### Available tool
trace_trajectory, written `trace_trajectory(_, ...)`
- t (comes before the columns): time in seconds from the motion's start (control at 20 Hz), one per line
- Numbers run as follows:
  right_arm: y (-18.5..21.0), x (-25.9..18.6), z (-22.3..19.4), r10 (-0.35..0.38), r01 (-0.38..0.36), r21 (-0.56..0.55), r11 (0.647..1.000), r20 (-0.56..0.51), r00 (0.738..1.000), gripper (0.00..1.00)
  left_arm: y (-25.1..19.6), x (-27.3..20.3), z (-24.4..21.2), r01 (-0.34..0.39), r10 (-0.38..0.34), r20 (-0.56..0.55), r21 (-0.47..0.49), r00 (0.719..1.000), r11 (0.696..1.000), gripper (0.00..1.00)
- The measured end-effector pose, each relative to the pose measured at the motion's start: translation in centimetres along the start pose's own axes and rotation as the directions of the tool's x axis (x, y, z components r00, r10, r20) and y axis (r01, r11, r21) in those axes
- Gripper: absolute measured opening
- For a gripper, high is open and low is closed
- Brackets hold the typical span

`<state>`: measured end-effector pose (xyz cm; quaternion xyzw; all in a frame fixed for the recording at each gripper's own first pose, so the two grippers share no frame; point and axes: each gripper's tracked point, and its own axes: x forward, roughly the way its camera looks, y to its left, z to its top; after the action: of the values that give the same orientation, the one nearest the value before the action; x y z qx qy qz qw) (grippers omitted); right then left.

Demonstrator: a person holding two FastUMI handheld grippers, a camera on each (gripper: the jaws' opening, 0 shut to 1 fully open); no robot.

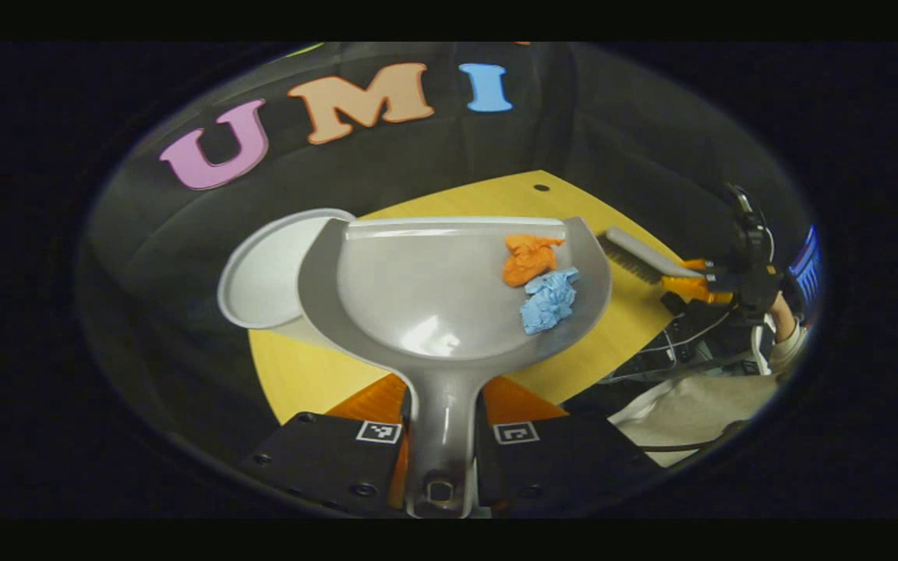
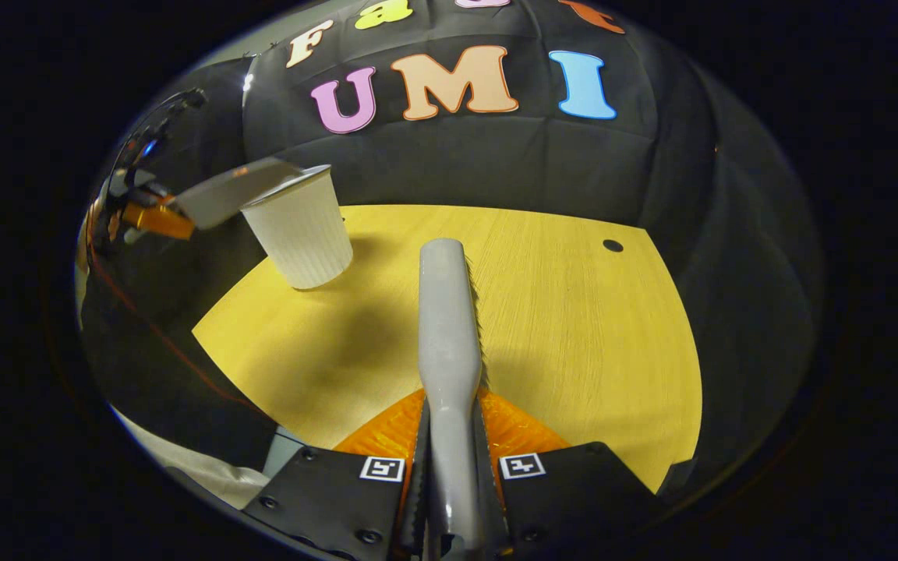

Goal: Pick up the small broom and dustpan from the desktop, sweep the trash into the dustpan with the broom, and then empty the trash into the garbage bin.

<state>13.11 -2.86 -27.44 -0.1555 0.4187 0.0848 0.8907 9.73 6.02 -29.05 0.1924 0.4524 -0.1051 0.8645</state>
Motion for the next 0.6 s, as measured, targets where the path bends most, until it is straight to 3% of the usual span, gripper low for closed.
trace_trajectory(0.15,1.9,0.5,-1.2,0.038,-0.039,-0.025,0.999,-0.022,0.999,0.30,2.2,1.1,-0.4,-0.139,0.139,-0.052,0.002,0.989,0.990,0.30)
trace_trajectory(0.3,4.1,0.3,-1.9,0.077,-0.079,-0.050,0.996,-0.040,0.996,0.30,1.6,3.2,-2.6,-0.292,0.296,-0.192,0.051,0.936,0.955,0.27)
trace_trajectory(0.45,5.9,0.0,-2.4,0.110,-0.114,-0.072,0.991,-0.058,0.992,0.30,0.4,5.1,-3.9,-0.336,0.349,-0.331,0.096,0.877,0.937,0.28)
trace_trajectory(0.5,6.3,0.0,-2.5,0.118,-0.123,-0.076,0.989,-0.065,0.991,0.27,-0.1,5.8,-4.2,-0.332,0.350,-0.374,0.116,0.859,0.936,0.28)
trace_trajectory(0.6,6.9,0.2,-2.7,0.133,-0.139,-0.079,0.987,-0.081,0.988,0.30,0.3,7.0,-4.1,-0.308,0.344,-0.445,0.152,0.827,0.939,0.28)
